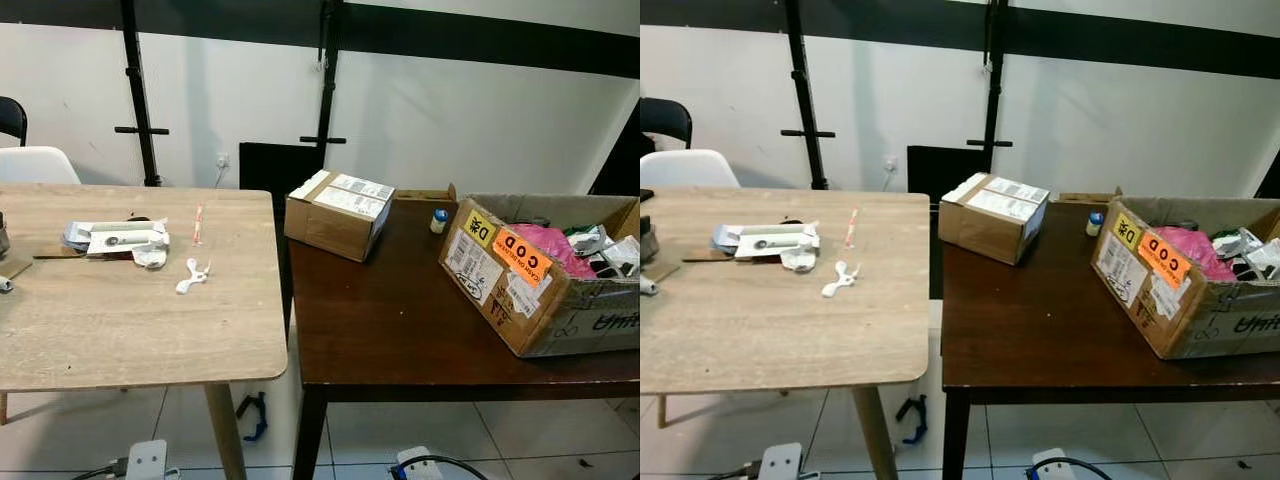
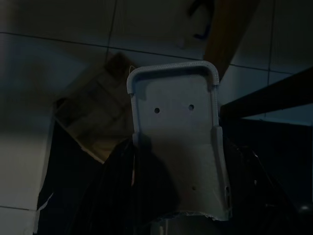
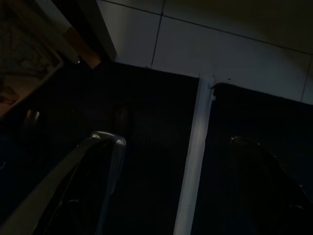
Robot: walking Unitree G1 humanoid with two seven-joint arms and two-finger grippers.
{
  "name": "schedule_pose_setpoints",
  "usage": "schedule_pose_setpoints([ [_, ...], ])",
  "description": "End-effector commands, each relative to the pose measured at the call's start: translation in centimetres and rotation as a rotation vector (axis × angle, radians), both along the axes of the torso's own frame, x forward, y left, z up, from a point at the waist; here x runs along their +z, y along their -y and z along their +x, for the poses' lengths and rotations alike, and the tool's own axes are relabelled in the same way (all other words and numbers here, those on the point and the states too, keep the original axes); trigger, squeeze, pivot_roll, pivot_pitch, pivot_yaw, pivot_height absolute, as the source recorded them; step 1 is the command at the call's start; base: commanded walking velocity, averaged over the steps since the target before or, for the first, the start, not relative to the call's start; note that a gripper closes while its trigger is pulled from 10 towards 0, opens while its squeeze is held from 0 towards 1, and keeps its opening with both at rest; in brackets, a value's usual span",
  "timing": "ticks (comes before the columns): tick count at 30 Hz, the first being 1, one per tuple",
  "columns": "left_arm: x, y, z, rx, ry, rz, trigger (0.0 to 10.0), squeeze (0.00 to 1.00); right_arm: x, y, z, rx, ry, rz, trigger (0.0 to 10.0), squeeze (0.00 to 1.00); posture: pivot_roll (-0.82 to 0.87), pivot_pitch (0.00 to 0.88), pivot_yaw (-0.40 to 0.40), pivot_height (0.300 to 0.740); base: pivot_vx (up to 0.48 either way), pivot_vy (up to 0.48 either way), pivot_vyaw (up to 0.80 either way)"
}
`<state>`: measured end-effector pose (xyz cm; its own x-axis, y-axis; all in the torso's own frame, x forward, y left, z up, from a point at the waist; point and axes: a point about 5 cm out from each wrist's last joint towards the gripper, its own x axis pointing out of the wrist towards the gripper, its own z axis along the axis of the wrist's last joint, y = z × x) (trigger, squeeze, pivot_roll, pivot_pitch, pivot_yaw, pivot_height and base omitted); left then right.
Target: Picking trash to rubbish bin
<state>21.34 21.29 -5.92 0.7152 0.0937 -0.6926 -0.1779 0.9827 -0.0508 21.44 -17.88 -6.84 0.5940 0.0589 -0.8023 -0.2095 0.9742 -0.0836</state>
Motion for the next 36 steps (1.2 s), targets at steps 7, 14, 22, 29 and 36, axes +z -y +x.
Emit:
schedule_pose_setpoints([
  [7, -0.05, 0.43, 0.08, -0.022, 0.003, 0.007, 10.0, 0.00, -0.09, 0.34, -0.22, -0.026, -0.001, 0.004, 10.0, 0.00, 0.06, 0.011, -0.050, 0.740, 0.000, -0.461, 0.00],
  [14, 0.04, 0.57, 0.26, -0.024, 0.008, 0.009, 10.0, 0.00, -0.23, 0.56, -0.54, -0.011, -0.003, -0.012, 10.0, 0.00, 0.05, 0.022, -0.045, 0.740, 0.000, -0.480, 0.00],
  [22, 0.08, 0.81, 0.43, -0.027, 0.012, -0.002, 10.0, 0.00, -0.29, 0.57, -0.67, -0.011, -0.004, -0.013, 10.0, 0.00, 0.04, 0.027, -0.044, 0.740, 0.000, -0.480, 0.00],
  [29, 0.03, 1.00, 0.41, -0.035, 0.010, -0.005, 10.0, 0.00, -0.28, 0.65, -0.66, -0.011, -0.002, -0.017, 10.0, 0.00, 0.04, 0.028, -0.043, 0.740, 0.000, -0.480, 0.00],
  [36, 0.00, 1.14, 0.41, -0.039, 0.009, -0.009, 10.0, 0.00, -0.19, 0.85, -0.54, -0.009, 0.000, -0.021, 10.0, 0.00, 0.04, 0.021, -0.044, 0.740, 0.000, -0.480, 0.00],
])
